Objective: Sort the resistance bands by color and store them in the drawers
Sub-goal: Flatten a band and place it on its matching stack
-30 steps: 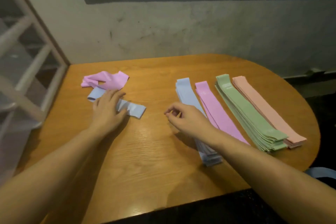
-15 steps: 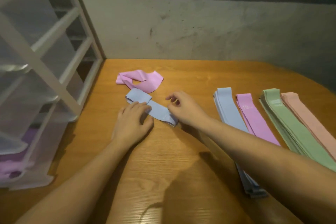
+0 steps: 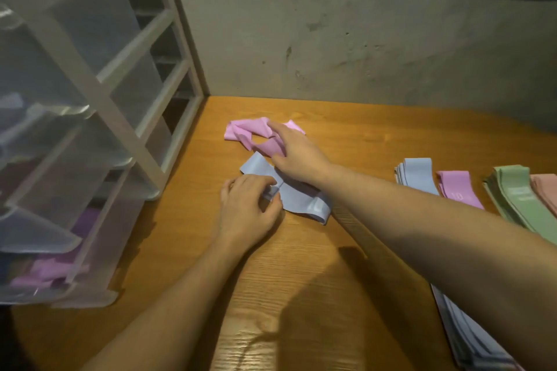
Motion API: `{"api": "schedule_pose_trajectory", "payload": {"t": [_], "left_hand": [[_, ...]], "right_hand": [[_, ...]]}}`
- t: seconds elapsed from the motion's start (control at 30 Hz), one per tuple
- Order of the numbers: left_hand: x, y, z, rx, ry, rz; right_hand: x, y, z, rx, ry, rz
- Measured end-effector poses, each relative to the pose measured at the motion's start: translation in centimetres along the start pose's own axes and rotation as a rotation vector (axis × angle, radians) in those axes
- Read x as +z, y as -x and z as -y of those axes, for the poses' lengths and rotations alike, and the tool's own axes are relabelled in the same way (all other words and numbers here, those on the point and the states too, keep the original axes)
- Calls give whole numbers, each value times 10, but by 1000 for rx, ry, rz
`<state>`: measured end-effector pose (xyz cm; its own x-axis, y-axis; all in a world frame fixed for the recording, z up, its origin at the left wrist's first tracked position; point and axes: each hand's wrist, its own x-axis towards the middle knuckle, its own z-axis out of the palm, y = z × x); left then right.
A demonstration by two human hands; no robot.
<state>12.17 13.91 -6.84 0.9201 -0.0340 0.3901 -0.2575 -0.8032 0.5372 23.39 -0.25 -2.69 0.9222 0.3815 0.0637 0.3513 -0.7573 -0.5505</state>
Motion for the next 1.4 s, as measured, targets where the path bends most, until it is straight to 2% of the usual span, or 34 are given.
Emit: {"api": "schedule_pose_trajectory", "payload": {"t": [0.1,0.23,0.4,0.6,0.77,0.87,1.0,1.1,1.2,1.4], "left_hand": [[0,0,1,11,-1,-4],[1,0,0,26,-8,14],[0,3,-1,76,-20,25],[-5,5,-6,111,-16,39],[-6,9,-10,137,15,-2],[-4,13,-20,108,71,-34],[4,19,-53,123,212,-70],[7,21,-83,138,343,-82],[11,21,-99,192,366,-94],[17,23,-106,102,362,51]], "right_hand": [[4,-1,-3,38,144,27],[4,14,-24,-14,297,-79],[-15,46,-41,-40,297,-141],[-44,88,-36,-23,94,-175],[-66,123,-23,14,-172,-233],[-77,139,-16,25,-349,-289],[-91,160,-7,-29,-466,-308],[-100,176,0,-45,-562,-270],[-111,191,3,-49,-666,-197],[-130,218,0,-12,-779,-42]]}}
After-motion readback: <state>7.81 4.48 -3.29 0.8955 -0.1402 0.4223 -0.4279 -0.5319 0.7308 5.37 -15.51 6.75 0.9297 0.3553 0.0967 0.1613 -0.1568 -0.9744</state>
